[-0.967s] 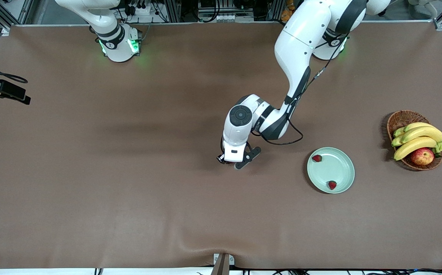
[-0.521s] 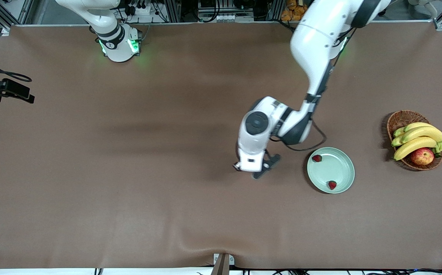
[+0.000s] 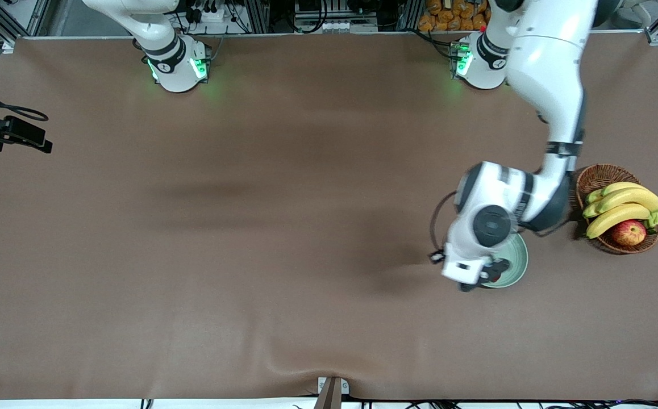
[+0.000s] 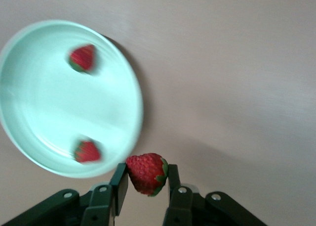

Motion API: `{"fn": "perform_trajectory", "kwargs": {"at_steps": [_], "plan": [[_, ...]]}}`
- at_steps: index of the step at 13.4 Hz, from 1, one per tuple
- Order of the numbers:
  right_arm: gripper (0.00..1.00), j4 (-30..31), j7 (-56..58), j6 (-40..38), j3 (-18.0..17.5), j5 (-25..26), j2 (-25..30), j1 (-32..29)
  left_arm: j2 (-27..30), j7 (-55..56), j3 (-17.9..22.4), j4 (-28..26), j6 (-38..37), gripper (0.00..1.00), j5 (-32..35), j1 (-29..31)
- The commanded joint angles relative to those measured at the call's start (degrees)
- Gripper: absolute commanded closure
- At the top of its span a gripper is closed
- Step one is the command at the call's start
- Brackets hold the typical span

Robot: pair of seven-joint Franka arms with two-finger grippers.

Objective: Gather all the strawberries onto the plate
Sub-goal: 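Carry the strawberry with the left gripper over the plate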

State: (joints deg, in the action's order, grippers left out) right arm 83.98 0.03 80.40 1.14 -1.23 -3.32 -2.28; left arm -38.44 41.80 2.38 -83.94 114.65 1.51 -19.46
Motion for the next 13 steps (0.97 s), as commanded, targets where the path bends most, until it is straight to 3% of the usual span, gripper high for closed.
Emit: {"fn": "perform_trajectory", "kwargs": {"at_steps": [1,4,5,6,7,8,13], "plan": [[0.00,1.7,0.2,0.1,0.9,0.4,1.8,1.0,2.2,-6.4,-0.9,-6.3,1.2,0.87,1.5,3.8],[0.00,1.5,0.3,0.2,0.9,0.4,1.7,0.6,1.4,-13.5,-1.0,-7.2,1.8,0.85,1.5,8.4],[0.00,1.4,0.4,0.2,0.8,0.4,1.7,0.6,0.7,-15.0,-1.1,-7.2,2.1,0.74,1.5,9.3],[0.00,1.3,0.5,0.4,0.8,0.5,1.8,0.6,0.4,-15.9,-1.1,-7.3,2.2,0.41,1.5,10.0],[0.00,1.2,0.6,0.4,0.9,0.7,1.8,0.5,0.4,-16.4,-1.1,-7.3,2.2,0.15,1.5,10.6],[0.00,1.1,0.7,0.3,1.0,0.7,1.8,0.3,0.6,-16.6,-1.1,-7.0,2.2,0.00,1.4,10.6],[0.00,0.3,0.4,-0.7,0.7,0.4,1.8,0.3,9.6,-19.6,-0.8,-6.3,-0.4,0.00,1.5,12.2]]}}
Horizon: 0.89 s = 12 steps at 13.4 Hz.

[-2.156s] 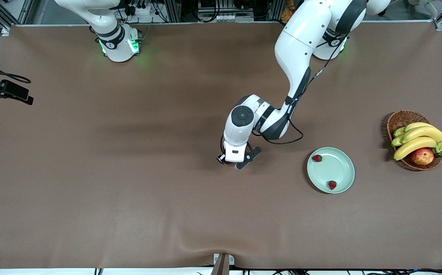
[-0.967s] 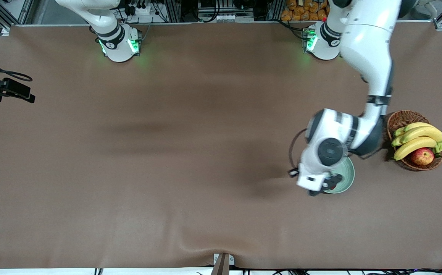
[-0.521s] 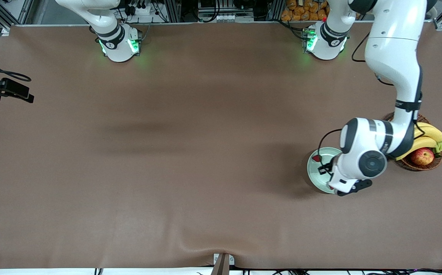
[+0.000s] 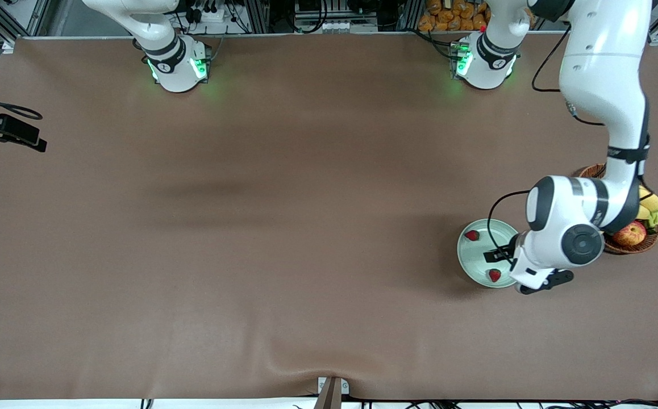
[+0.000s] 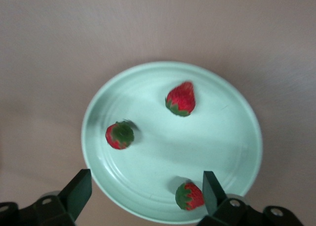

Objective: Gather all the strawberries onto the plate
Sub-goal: 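Open the left gripper to drop the strawberry and raise it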

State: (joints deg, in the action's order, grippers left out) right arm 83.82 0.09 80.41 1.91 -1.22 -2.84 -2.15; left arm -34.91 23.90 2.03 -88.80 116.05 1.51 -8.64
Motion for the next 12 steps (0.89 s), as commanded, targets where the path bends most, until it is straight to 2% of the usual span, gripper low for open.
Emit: {"fn": "perform_trajectory", "kwargs": {"at_steps": [1,9,12], "plan": [[0.00,-0.1,-0.2,-0.7,-0.1,0.0,1.3,0.1,8.3,-1.8,-0.5,-1.5,-2.8,0.00,1.5,1.3],[0.00,-1.4,-0.3,-0.7,-0.2,-0.2,1.1,0.4,21.0,-1.9,-1.2,-0.3,-10.5,0.00,0.7,1.6],[0.00,-1.5,-0.3,-0.9,-0.2,-0.1,1.2,0.3,24.9,-2.8,-2.3,-0.4,-15.9,0.00,0.7,1.6]]}}
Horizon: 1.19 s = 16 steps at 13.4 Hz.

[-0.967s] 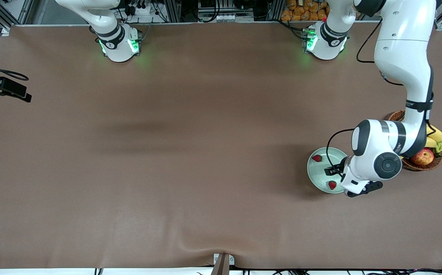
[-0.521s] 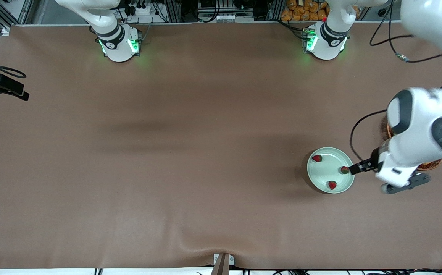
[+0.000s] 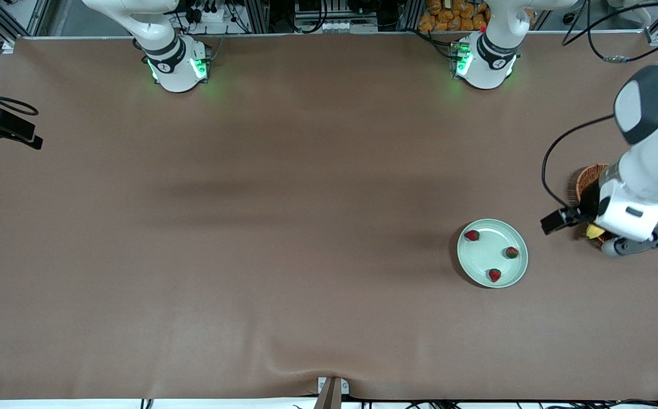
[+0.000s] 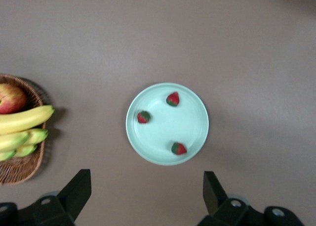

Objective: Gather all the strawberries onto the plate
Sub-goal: 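Open the left gripper to drop the strawberry and raise it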

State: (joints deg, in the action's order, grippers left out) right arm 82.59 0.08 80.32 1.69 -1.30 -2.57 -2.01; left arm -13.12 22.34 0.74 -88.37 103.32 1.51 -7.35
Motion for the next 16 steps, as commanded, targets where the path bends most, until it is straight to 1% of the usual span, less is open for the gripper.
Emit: {"fn": "perform_trajectory", "kwargs": {"at_steps": [1,3,5,6,8,9,12,16], "plan": [[0.00,-0.2,-0.2,-0.8,0.1,0.0,0.9,0.2,4.1,-1.5,-1.0,-0.7,-4.8,0.00,0.7,0.4],[0.00,-0.2,-0.2,-0.9,0.0,0.0,0.9,0.3,6.5,-5.0,-1.0,-0.9,-6.4,0.00,0.6,0.8],[0.00,-0.2,-0.1,-1.0,-0.1,0.1,0.9,0.3,8.7,-13.3,-0.7,-0.9,-8.7,0.00,0.0,1.5],[0.00,-0.2,-0.1,-1.0,0.0,0.1,0.9,0.3,10.1,-16.1,-1.2,-1.5,-9.2,0.00,-0.6,3.5],[0.00,-0.2,0.2,-2.1,0.2,0.4,0.9,0.1,12.0,-18.7,-3.5,-2.9,-10.1,0.00,-1.2,7.5],[0.00,-0.2,0.2,-2.2,0.1,0.5,0.9,0.1,12.9,-20.3,-3.6,-3.6,-10.5,0.00,-1.2,7.8],[0.00,-0.2,0.0,-2.1,0.0,0.2,0.7,0.4,16.2,-20.6,-3.6,-7.3,-9.8,0.00,-1.1,8.0],[0.00,-0.2,-0.2,-2.2,0.0,0.0,0.7,0.3,16.5,-20.6,-3.6,-7.2,-9.0,0.00,-1.1,7.7]]}}
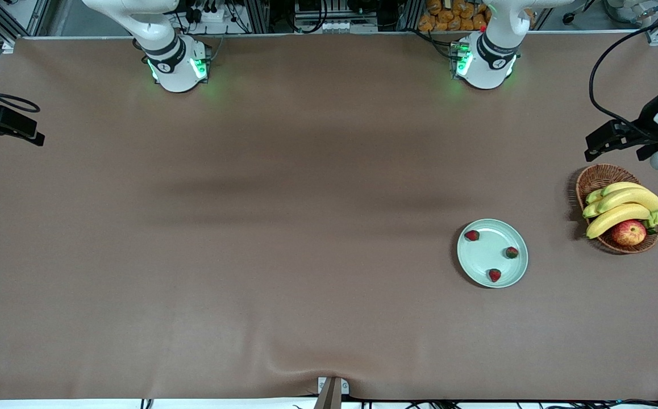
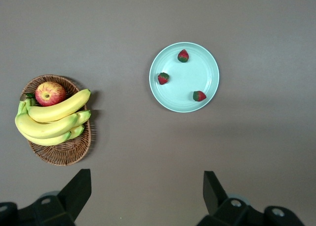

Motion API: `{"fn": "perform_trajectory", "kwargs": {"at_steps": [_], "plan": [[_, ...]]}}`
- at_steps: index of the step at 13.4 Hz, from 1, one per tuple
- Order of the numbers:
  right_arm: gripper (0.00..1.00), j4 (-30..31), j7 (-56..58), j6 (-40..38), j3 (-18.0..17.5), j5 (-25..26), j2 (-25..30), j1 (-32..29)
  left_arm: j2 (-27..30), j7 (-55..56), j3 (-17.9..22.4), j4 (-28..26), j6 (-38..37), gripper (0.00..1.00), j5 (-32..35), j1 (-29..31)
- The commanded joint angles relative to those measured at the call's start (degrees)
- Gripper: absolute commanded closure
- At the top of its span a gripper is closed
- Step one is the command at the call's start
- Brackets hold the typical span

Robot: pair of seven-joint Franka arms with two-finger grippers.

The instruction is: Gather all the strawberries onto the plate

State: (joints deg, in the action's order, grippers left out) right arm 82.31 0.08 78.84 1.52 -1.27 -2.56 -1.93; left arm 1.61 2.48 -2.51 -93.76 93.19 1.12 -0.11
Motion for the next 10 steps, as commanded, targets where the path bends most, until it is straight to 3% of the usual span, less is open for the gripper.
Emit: {"fn": "perform_trajectory", "kwargs": {"at_steps": [1,10], "plan": [[0.00,0.0,-0.2,-0.7,0.1,0.0,0.7,0.3,1.6,-0.8,-0.4,-1.2,1.0,0.00,-0.6,0.3],[0.00,0.1,-0.2,-0.8,0.1,0.0,0.8,0.3,0.7,-1.2,-0.3,4.2,-6.3,0.00,-0.6,0.4]]}}
